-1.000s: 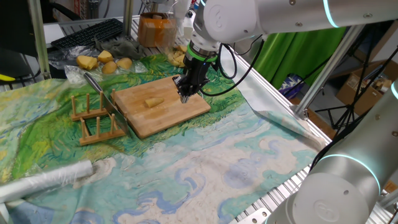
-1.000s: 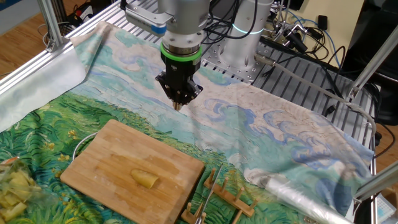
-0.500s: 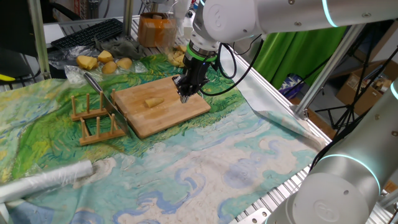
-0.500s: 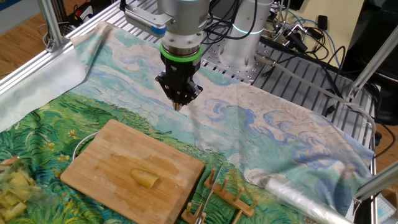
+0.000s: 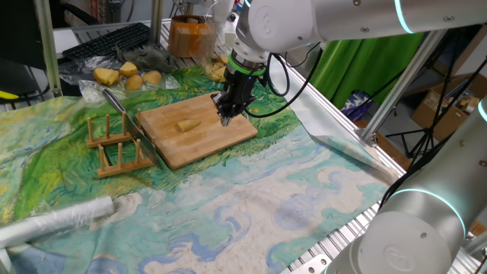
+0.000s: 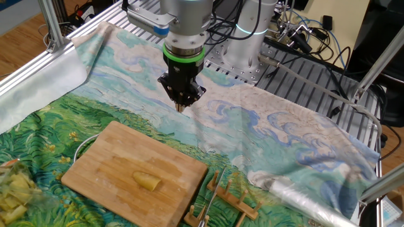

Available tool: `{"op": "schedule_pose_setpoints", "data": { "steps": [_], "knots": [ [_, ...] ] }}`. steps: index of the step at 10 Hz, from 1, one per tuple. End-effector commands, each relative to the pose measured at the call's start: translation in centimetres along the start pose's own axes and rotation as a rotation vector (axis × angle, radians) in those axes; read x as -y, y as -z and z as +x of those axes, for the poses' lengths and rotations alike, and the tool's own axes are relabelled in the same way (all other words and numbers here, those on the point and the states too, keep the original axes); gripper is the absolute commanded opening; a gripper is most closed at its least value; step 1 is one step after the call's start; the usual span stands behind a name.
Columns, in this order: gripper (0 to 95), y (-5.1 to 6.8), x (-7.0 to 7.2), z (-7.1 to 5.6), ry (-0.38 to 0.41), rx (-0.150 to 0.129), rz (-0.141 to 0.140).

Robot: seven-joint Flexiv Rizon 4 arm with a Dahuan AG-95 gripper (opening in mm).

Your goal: Chop the potatoes

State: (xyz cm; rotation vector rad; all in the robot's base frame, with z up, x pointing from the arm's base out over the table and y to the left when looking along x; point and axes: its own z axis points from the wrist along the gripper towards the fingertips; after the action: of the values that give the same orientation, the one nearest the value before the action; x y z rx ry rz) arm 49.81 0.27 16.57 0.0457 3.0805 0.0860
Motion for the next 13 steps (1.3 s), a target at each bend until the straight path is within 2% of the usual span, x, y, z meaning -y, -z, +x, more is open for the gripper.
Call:
{"op": "schedule_pose_setpoints", "data": {
  "steps": [1, 7, 9, 11, 13],
  "knots": [
    [0.0, 0.0, 0.0, 0.0, 0.001, 0.000, 0.001],
    [0.0, -0.4, -0.2, -0.2, -0.002, 0.000, 0.000],
    [0.0, -1.0, -1.0, -1.3, -0.021, -0.001, 0.000],
    [0.0, -1.6, -2.3, -3.2, -0.049, -0.011, 0.003],
    [0.0, -2.4, -4.3, -5.6, -0.082, -0.019, 0.005]
  ]
}}
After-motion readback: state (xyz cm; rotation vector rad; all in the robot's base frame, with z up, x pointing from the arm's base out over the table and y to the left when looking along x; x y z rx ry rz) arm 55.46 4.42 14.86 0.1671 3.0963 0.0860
